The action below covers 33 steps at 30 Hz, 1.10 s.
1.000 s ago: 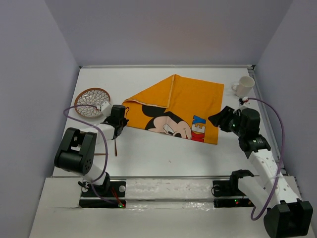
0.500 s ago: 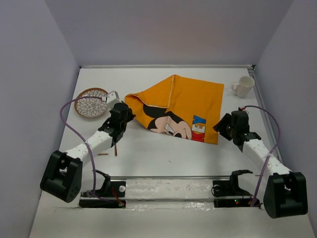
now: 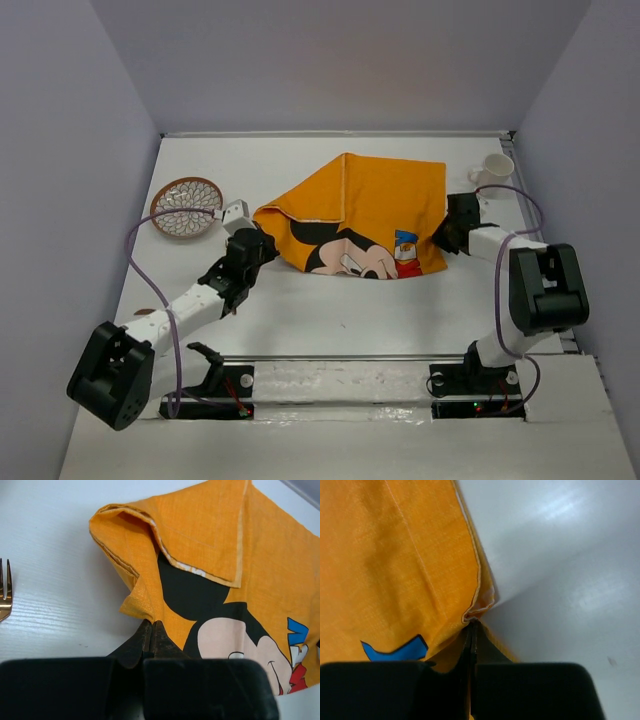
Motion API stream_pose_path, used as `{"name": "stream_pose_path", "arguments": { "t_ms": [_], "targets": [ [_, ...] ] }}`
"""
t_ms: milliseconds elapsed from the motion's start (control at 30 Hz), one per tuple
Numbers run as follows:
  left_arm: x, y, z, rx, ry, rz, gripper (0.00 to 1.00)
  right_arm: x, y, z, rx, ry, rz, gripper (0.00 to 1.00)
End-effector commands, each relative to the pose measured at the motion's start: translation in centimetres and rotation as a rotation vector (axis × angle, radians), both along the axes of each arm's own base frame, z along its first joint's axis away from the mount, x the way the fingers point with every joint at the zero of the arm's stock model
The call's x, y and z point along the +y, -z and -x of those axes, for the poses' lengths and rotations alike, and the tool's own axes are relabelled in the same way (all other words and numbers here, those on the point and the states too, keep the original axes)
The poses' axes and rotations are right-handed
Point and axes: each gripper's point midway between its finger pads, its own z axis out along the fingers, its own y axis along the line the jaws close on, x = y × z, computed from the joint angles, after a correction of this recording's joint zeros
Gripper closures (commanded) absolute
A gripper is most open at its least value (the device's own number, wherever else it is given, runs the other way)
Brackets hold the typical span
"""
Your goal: Set the dinner table for one person
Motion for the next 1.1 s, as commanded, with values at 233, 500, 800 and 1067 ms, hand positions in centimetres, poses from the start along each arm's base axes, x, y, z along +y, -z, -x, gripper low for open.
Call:
{"name": "stream_pose_path", "arguments": {
  "t_ms": [233, 500, 800, 1067],
  "targets": [
    [0.0, -2.9, 0.0, -0.116, 0.004, 0.038, 1.00, -2.0, -6.0, -2.0, -0.132, 0.018, 0.120, 0.28],
    [-0.4, -3.6, 0.0, -0.135, 0.017, 0.046, 1.00, -2.4, -1.8, 7.4, -0.086, 0.158, 0.018, 0.41],
    [-1.0, -3.8, 0.4, -0.141, 0.030, 0.057, 1.00, -1.2, -0.7, 8.2, -0.041, 0.193, -0.089, 0.42],
    [-1.1, -4.1, 0.5, -0.147, 0.030, 0.055, 1.00, -0.6, 0.3, 7.6, -0.025, 0.214, -0.136, 0.53]
  ]
}}
